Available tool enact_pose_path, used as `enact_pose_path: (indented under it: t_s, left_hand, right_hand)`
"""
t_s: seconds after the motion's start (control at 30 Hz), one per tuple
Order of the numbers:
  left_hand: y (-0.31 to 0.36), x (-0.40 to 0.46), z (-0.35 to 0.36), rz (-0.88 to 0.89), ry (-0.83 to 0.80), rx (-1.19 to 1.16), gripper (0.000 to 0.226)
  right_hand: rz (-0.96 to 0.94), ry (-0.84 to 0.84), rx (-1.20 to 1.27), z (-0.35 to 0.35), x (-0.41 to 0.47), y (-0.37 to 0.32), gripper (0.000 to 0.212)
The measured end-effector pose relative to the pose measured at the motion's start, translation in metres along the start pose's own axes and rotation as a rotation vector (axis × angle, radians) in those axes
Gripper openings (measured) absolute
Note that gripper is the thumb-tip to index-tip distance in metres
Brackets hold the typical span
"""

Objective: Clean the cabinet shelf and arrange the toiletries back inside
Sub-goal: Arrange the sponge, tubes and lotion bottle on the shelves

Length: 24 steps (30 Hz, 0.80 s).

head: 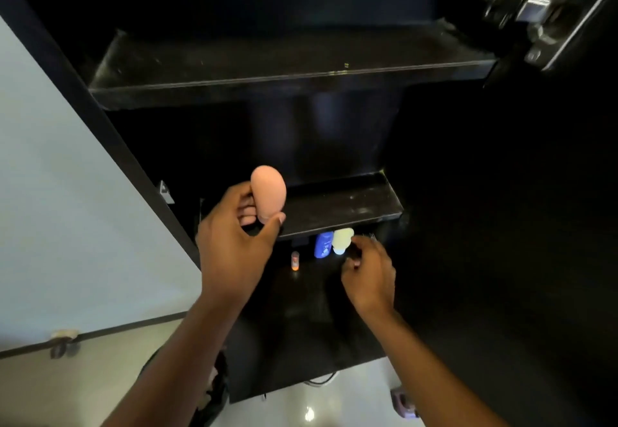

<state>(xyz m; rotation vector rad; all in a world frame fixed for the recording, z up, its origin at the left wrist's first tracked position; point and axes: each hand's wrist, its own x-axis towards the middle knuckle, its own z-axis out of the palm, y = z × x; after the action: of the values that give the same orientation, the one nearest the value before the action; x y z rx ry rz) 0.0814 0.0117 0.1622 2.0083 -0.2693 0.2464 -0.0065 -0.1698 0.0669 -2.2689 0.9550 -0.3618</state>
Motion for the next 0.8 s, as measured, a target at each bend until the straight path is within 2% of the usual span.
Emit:
enact_pose_path:
  t_s: [0.13, 0.3, 0.43, 0.53, 0.67, 0.8]
  left_hand:
    - [-0.008, 0.001, 0.007, 0.007, 0.017, 0.013, 0.057]
    - [-0.015, 0.006, 0.016, -0.018, 0.041, -0.008, 0.056]
    - [-0.018, 0.010, 0.022, -0.029, 0.056, -0.005, 0.054]
    - [-0.020, 0.011, 0.024, -0.032, 0.054, 0.014, 0.053]
    - [-0.017, 0.012, 0.025, -0.045, 0.056, 0.040, 0.053]
    - [-0.014, 0.014, 0.027, -0.044, 0.049, 0.058, 0.055]
  right_hand:
    - [-0.016, -0.076, -0.249, 0.028, 0.037, 0.010, 0.028]
    - [-0.032, -0.145, -0.273, 0.052, 0.072, 0.016, 0.025]
    - [-0.037, -0.191, -0.397, 0.063, 0.085, 0.028, 0.024]
    - [-0.073, -0.155, -0.333, 0.065, 0.084, 0.037, 0.023]
    - [-0.030, -0.095, -0.313, 0.045, 0.062, 0.033, 0.015]
    - [-0.232, 0.089, -0.132, 0.004, 0.021, 0.018, 0.029]
